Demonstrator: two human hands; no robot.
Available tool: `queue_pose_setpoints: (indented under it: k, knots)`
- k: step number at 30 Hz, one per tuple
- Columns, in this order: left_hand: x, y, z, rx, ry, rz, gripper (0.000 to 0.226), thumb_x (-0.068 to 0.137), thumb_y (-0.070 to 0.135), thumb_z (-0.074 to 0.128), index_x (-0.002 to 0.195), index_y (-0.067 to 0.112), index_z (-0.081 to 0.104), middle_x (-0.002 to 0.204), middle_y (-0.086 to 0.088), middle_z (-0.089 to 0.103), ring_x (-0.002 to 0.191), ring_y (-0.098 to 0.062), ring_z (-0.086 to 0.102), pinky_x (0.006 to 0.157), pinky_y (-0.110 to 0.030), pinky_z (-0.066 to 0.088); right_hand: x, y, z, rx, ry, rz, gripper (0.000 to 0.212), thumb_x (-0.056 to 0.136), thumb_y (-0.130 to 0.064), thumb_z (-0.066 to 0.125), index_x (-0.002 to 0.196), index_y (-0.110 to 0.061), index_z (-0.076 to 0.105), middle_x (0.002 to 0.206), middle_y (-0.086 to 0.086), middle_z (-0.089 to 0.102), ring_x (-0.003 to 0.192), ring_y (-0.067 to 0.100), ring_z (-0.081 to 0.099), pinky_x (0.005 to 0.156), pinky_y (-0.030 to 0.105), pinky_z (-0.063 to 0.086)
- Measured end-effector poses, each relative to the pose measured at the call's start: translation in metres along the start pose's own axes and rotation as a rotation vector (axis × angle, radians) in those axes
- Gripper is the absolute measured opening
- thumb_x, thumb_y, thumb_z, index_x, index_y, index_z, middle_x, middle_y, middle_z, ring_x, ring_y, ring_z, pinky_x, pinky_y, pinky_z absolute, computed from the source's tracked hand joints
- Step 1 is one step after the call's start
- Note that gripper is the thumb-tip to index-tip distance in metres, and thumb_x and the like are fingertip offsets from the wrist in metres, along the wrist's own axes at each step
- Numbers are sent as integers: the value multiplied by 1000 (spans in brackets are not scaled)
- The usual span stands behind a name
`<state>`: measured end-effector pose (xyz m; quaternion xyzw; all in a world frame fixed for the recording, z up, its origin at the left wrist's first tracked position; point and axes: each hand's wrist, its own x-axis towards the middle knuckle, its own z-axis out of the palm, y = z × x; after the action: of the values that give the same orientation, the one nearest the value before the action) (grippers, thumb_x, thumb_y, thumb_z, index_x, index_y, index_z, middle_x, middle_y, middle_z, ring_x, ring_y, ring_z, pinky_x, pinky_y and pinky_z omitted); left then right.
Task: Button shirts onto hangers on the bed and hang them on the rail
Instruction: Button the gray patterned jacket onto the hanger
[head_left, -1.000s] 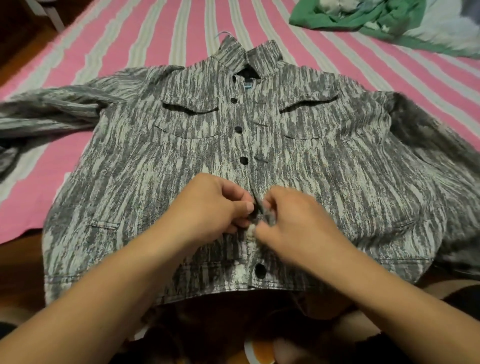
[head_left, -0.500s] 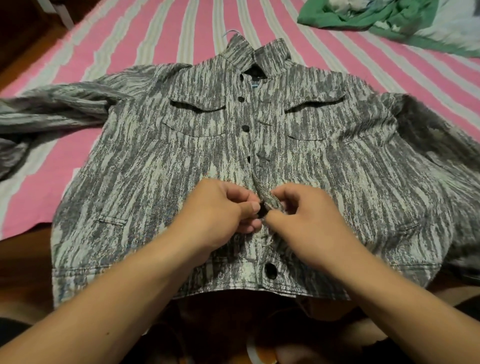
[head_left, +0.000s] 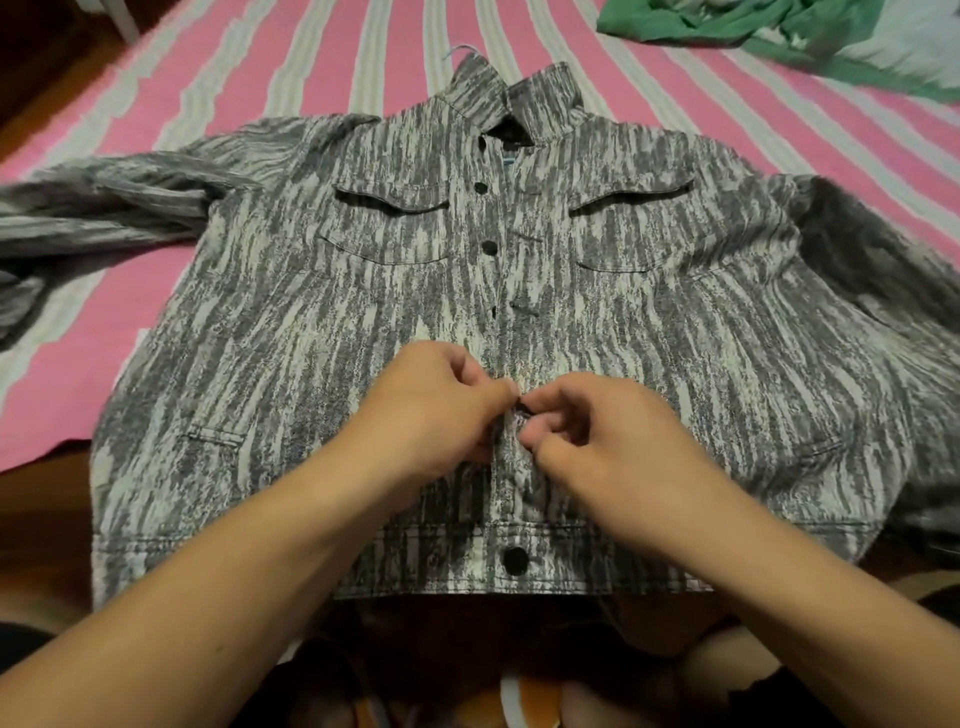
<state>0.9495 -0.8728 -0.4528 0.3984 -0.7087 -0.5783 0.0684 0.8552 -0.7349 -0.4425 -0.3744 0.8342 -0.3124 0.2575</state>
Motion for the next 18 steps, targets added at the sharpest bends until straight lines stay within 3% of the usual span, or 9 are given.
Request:
queue_pose_setpoints:
  k: [3, 6, 13, 15, 18]
  knots:
    - [1, -3, 1, -28, 24, 2, 24, 90, 21, 77, 75, 11, 62, 58, 1, 61, 59, -18, 64, 68, -49, 64, 6, 3, 0, 11, -16, -4, 15, 95, -21, 63, 103, -33, 63, 83, -9, 66, 70, 12, 65, 66, 30, 58]
    - [-1, -3, 2, -81, 24, -8, 21, 90, 18, 77, 78, 9, 62, 63, -1, 60, 61, -16, 62, 64, -41, 63, 12, 7, 1, -15, -9, -38, 17, 91, -20, 72, 98, -32, 62, 89, -8, 59, 74, 5, 55, 72, 24, 50]
    - [-9, -4, 3, -237, 37, -44, 18, 90, 6, 74, 88, 11, 57, 76, -8, 60, 61, -16, 58, 54, -26, 54, 17, 8, 2, -57, 23, -67, 20, 87, -21, 77, 93, -33, 61, 89, -10, 56, 76, 5, 52, 69, 19, 38]
    - [-11, -6, 3, -239, 32, -12, 16, 91, 7, 74, 89, 14, 59, 73, -8, 60, 62, -18, 56, 55, -33, 55, 16, 9, 4, -87, 57, -84, 20, 87, -23, 78, 91, -33, 61, 88, -11, 56, 76, 4, 52, 68, 18, 38]
    - [-16, -6, 2, -138, 15, 42, 12, 91, 13, 75, 85, 23, 73, 71, -5, 69, 66, -26, 59, 73, -58, 58, 10, 13, 9, -173, 159, -136, 20, 86, -29, 78, 86, -34, 59, 84, -15, 55, 78, 0, 52, 71, 19, 41]
